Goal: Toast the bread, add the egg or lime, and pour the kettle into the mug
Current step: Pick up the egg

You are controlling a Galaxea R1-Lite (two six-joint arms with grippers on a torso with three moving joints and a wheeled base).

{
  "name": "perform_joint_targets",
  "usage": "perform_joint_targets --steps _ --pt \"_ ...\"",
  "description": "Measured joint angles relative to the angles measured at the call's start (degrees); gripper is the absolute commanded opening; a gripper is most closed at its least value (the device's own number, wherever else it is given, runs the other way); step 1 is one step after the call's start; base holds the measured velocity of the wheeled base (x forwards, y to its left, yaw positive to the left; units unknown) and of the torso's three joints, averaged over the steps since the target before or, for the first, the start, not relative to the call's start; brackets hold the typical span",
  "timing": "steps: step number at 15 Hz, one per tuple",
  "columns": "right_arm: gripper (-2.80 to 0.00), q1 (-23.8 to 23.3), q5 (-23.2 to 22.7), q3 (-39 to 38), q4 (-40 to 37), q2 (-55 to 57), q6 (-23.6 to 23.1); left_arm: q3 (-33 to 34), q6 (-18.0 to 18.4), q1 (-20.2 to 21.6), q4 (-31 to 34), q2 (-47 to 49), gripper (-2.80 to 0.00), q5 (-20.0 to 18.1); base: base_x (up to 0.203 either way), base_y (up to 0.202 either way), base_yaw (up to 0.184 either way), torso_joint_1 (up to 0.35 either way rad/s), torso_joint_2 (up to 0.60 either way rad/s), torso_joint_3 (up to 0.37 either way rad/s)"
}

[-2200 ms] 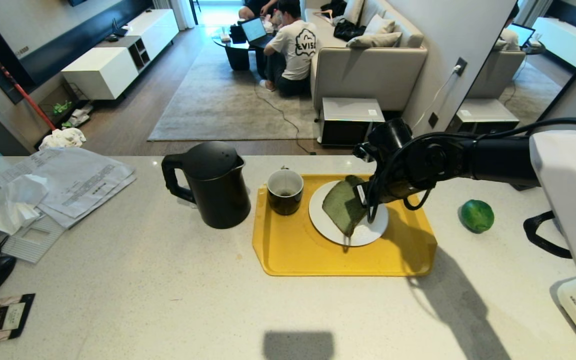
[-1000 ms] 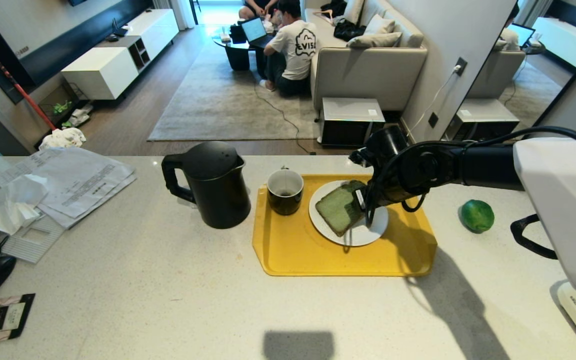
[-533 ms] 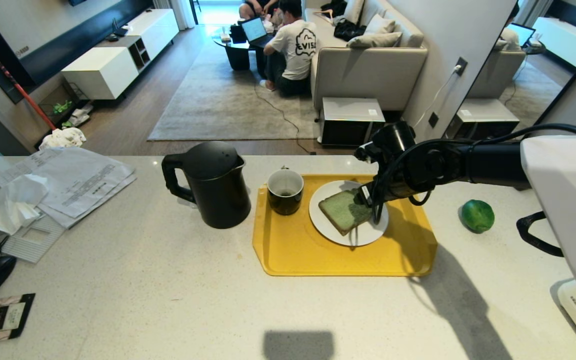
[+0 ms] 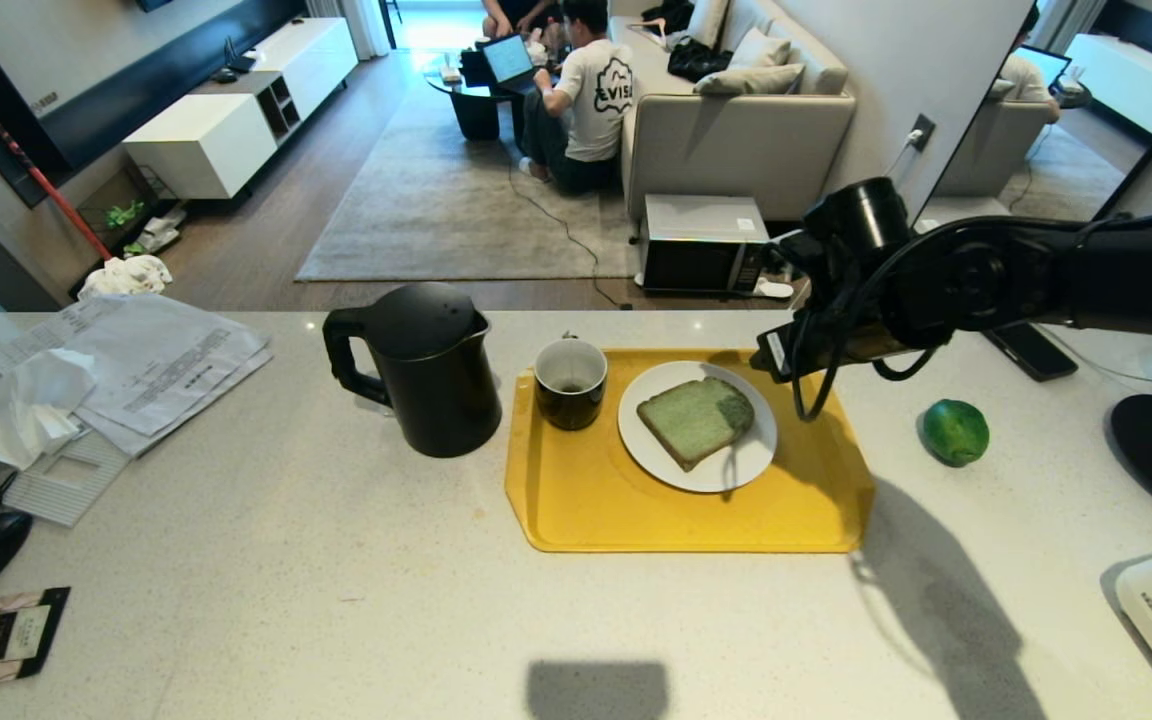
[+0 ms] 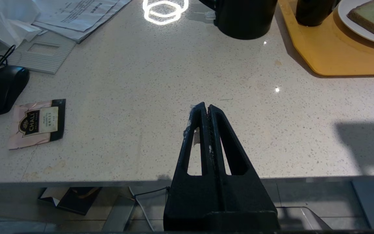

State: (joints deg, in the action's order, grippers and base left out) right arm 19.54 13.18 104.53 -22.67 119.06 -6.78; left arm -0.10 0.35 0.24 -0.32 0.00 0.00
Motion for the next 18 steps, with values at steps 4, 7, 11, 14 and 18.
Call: perform_joint_targets --steps 4,7,11,14,18 --pt "-2.80 -0.1 0.5 -8.9 0.0 -15.6 -0.5 0.0 0.0 0.0 0.0 0.0 -2.80 0.0 0.000 0.000 0.000 0.000 0.00 0.000" --pt "-2.80 -0.5 1.0 -15.6 -0.1 -28.5 -2.6 0.0 0.0 0.0 0.0 0.0 -2.80 0.0 0.000 0.000 0.000 0.000 0.00 0.000" --pt "-2.80 -2.5 1.2 -26.5 -0.3 -44.6 -4.0 0.0 0.0 0.0 0.0 0.0 -2.80 0.0 0.000 0.000 0.000 0.000 0.00 0.000" --pt "-2.80 -6.2 0.9 -37.0 -0.3 -55.8 -4.4 0.0 0.0 0.0 0.0 0.0 -2.80 0.0 0.000 0.000 0.000 0.000 0.00 0.000" --pt "-2.80 -13.6 0.8 -51.5 -0.2 -70.9 -5.6 0.0 0.0 0.0 0.0 0.0 -2.80 0.0 0.000 0.000 0.000 0.000 0.00 0.000"
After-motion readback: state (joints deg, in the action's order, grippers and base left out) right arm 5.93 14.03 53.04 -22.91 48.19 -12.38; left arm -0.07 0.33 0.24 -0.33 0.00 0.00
